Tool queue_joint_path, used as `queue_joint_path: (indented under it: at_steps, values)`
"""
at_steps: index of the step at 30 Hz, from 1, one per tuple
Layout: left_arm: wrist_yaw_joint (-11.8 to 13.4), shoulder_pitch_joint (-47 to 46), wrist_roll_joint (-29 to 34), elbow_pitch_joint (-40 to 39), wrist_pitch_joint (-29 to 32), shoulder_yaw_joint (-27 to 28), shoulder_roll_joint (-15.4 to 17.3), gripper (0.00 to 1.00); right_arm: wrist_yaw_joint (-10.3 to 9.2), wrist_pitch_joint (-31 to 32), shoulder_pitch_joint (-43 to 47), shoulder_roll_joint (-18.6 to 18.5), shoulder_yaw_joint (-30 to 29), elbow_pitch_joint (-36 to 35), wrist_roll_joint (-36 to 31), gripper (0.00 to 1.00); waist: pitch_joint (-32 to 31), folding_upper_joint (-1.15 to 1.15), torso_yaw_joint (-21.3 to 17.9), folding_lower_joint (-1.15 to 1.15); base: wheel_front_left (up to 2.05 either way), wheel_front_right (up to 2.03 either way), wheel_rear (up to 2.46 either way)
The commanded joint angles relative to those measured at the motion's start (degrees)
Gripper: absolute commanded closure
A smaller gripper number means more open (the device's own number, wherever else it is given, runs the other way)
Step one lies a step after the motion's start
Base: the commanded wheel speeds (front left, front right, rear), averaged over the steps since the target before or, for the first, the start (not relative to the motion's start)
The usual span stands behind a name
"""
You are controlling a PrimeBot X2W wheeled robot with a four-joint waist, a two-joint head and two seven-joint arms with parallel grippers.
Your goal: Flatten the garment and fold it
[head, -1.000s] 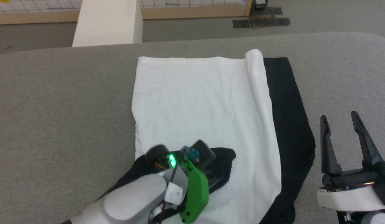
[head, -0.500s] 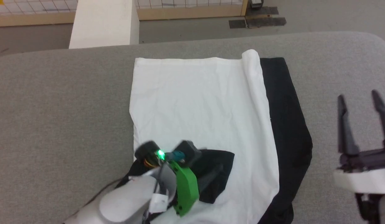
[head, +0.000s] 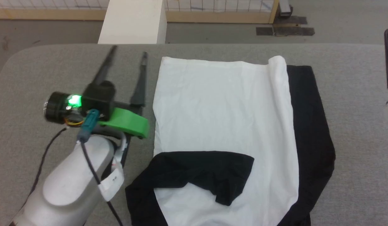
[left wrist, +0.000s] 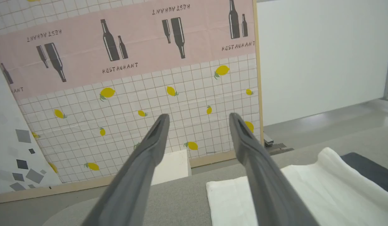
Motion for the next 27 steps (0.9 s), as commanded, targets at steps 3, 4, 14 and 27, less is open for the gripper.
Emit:
queue_joint_path:
  at_steps: [3, 4, 14, 27]
  values:
    - [3.3, 5.3, 4.3, -2.9, -0.2, 6.3, 0.0, 0.00, -0.10, 8.7, -5.7, -4.2, 1.7, 4.5, 4.3, 0.00, 3.3, 0.00, 2.8, 0.00, 0.00, 0.00, 0.00]
    - [4.1, 7.8, 6.3, -4.5, -0.2, 9.8, -0.7, 0.00, -0.10, 14.5, -8.6, -6.8, 3.3, 7.6, 6.9, 0.00, 4.9, 0.00, 3.8, 0.00, 0.00, 0.00, 0.00]
    - [-0.9, 18.1, 13.6, -8.5, -0.3, 24.4, -8.3, 0.00, -0.10, 44.3, -22.4, -17.9, 17.6, 16.6, 20.8, 0.00, 14.0, 0.00, 8.5, 0.00, 0.00, 0.00, 0.00]
    - [-12.4, 19.5, 20.5, -7.1, -0.3, 33.2, -18.9, 0.00, -0.10, 54.5, -32.1, -19.7, 19.5, 27.2, 20.3, 0.00, 23.4, 0.00, 13.8, 0.00, 0.00, 0.00, 0.00]
